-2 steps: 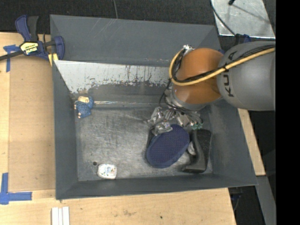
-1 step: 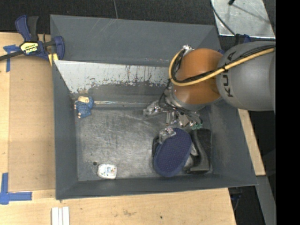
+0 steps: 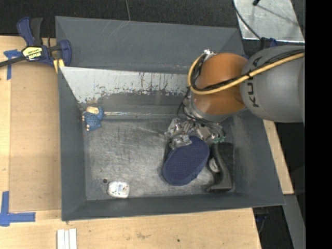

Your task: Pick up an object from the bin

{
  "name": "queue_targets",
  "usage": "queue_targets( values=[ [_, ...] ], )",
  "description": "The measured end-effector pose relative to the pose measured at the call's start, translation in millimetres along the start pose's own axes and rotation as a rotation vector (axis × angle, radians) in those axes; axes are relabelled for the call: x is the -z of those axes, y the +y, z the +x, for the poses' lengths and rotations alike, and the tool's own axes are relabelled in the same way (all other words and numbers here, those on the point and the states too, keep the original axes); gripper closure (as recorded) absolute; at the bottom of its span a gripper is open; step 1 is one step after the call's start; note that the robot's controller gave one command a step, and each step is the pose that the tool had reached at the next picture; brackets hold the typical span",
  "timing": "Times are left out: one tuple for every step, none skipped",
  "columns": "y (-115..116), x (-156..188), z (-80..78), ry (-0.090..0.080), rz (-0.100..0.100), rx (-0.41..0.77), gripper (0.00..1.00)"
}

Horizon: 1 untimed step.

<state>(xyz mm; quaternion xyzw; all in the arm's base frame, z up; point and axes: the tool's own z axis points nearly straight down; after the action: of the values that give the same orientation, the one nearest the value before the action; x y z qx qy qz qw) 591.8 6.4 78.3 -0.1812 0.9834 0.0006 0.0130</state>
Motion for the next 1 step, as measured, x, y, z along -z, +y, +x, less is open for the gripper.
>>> queue_targets(
  values=[
    [35.2, 99.5, -17.0, 0.013, -0.001, 0.013, 1.0]
  ],
)
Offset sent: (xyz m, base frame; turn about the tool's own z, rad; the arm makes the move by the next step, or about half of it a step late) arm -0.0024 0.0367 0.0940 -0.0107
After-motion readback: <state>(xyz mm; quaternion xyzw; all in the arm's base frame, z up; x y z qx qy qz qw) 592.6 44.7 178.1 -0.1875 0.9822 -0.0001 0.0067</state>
